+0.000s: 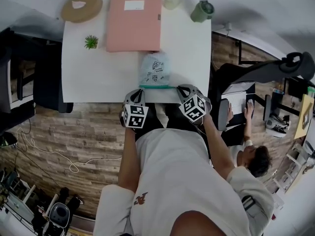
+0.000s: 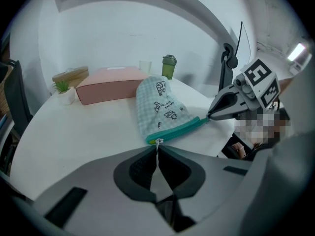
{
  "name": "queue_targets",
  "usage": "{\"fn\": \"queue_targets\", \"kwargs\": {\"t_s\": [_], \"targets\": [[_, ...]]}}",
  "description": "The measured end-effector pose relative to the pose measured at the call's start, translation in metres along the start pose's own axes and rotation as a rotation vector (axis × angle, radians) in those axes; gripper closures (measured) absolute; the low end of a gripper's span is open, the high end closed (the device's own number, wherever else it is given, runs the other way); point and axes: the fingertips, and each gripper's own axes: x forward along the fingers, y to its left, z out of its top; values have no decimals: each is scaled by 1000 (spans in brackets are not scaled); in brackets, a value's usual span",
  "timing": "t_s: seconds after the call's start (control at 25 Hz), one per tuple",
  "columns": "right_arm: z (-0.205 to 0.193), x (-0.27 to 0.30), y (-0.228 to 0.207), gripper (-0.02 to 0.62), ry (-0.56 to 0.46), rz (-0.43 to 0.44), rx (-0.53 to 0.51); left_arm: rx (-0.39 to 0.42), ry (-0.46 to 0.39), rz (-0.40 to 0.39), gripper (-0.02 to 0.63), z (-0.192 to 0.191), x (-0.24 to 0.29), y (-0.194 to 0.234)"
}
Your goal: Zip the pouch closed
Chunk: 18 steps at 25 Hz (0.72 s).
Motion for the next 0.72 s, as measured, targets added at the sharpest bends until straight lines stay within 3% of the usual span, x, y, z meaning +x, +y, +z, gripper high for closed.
{"fn": "queue_targets", "kwargs": {"t_s": [0.12, 0.24, 0.32, 0.72], "targets": [[0, 1, 2, 580, -12, -30, -10, 14, 3, -7, 597, -4, 2, -2], [2, -2, 8, 501, -36, -18, 22, 14, -4, -24, 537, -5, -2, -7], [9, -10, 7, 494, -73, -28, 53, 11, -35, -23, 515, 1, -8, -7], [95, -93, -35, 418, -423, -209, 206, 52, -338, 93, 426, 95, -72, 5]]}}
